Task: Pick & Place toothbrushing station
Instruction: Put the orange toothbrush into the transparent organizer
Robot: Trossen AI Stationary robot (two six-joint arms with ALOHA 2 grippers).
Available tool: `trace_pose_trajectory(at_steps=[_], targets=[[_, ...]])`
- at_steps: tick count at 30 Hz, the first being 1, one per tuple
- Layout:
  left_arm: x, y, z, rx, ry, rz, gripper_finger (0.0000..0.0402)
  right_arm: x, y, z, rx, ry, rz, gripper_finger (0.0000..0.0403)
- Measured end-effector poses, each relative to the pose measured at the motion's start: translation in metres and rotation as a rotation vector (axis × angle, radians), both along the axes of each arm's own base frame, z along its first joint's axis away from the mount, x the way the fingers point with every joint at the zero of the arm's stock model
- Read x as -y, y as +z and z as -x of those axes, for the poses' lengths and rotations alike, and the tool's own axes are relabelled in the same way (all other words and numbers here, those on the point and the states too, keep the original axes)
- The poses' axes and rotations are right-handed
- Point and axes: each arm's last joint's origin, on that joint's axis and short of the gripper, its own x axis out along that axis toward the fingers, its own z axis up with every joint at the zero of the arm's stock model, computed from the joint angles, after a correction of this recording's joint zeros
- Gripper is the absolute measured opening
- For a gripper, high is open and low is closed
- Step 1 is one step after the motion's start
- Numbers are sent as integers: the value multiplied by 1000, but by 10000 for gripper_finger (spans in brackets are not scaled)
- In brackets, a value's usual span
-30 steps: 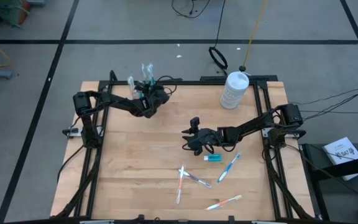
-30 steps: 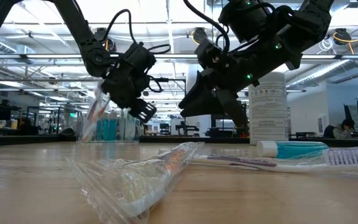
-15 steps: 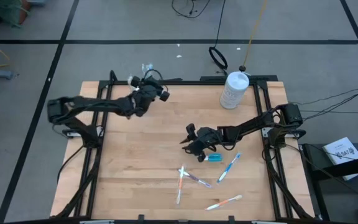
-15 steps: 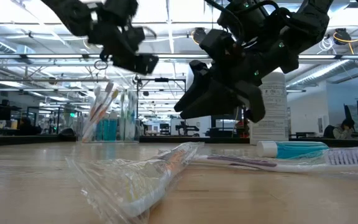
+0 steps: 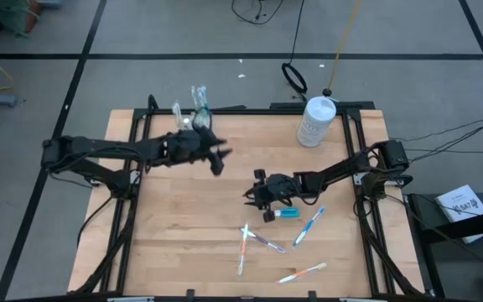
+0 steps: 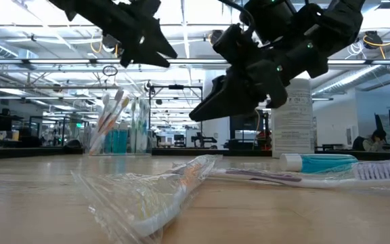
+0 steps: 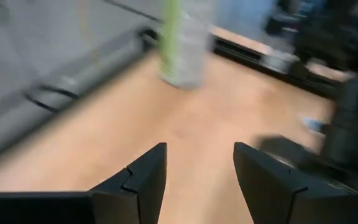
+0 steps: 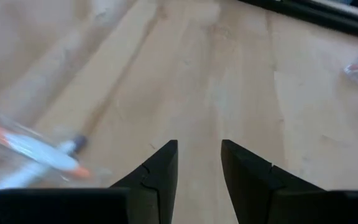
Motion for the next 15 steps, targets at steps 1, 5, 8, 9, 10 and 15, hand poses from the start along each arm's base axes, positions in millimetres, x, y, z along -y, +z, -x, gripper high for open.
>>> trace_pose_trajectory(at_steps=[1,5,8,9,10,15], targets=[[6,-3,-3,-2,-37,50,191,-3,0,0,-1,-3,-21,114],[34,-17,-10,-56,-200,164,191,-15,0,2,-5,20,-45,114],[58,-25,-15,-100,-316,114,191,-25,0,4,-9,43,-57,114],[66,-28,-17,-118,-359,82,191,-29,0,4,-11,46,-70,114],[74,-32,-19,-131,-402,48,191,-32,0,5,-14,46,-87,114],[122,-52,-29,-143,-653,-121,191,-49,-1,9,-38,55,-160,114]])
